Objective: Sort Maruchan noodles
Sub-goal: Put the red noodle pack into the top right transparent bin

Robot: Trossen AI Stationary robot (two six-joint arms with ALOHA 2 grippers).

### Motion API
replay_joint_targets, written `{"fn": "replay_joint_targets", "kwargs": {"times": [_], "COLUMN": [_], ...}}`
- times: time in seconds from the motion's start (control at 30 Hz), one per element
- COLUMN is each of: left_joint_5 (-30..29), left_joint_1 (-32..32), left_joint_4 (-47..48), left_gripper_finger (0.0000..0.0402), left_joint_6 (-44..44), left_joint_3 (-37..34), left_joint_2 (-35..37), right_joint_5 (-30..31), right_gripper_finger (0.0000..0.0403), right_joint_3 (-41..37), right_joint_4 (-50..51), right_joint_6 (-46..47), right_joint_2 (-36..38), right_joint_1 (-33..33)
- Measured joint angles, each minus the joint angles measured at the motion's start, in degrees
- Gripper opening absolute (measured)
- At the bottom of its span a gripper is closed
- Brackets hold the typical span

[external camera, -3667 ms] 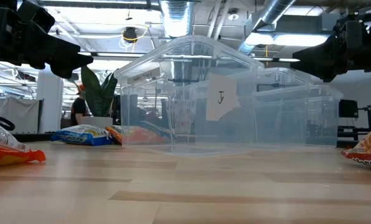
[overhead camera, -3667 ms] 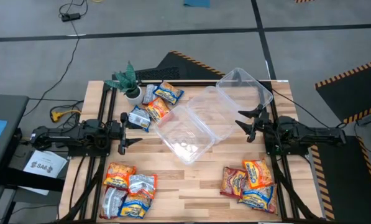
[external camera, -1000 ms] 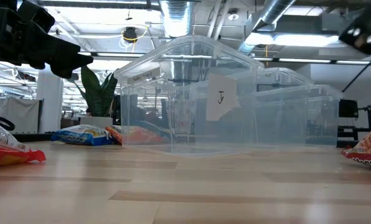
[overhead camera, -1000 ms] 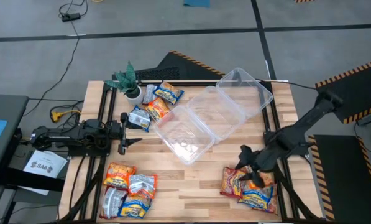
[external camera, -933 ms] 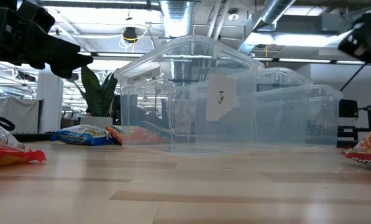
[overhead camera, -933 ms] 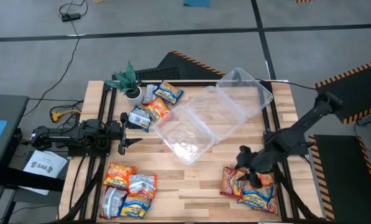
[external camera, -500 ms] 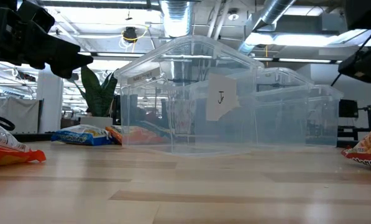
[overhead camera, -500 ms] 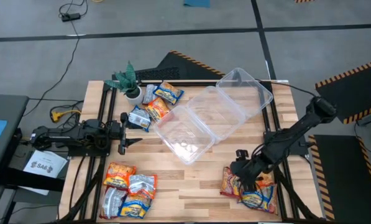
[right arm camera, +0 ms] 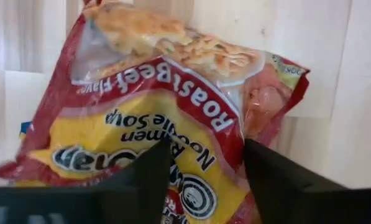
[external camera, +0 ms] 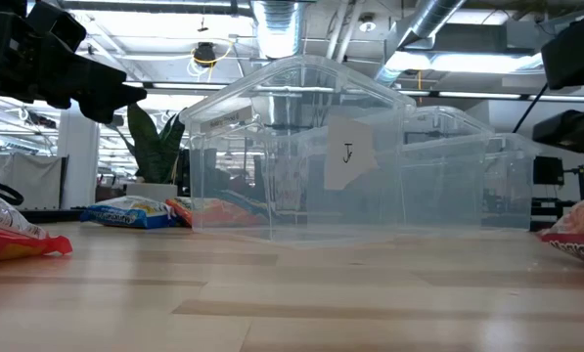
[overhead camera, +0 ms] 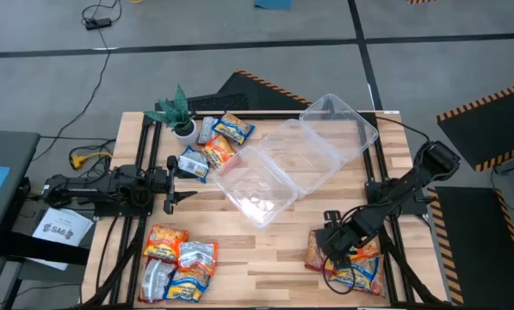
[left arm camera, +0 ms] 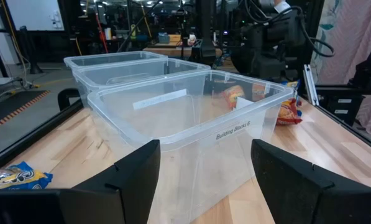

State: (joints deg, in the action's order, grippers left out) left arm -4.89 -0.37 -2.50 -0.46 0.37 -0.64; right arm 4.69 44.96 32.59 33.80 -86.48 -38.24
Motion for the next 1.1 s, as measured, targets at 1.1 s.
{"fn": "replay_joint_targets", "kwargs": {"times": [1.1], "left_joint_5": [0.01], "left_joint_1": [0.0], "left_joint_4": [-0.02], "left_gripper_finger": [0.0238], "left_joint_6": [-0.01], "left_joint_3": [0.01], "left_joint_2": [0.0], "right_joint_5": [50.88], "right_gripper_finger": [0.0012], "right_joint_3": [7.35], "right_joint_4": [1.49], "right_joint_6": [-24.37], "right_joint_2": [34.45], "right_joint_1": [31.94]}}
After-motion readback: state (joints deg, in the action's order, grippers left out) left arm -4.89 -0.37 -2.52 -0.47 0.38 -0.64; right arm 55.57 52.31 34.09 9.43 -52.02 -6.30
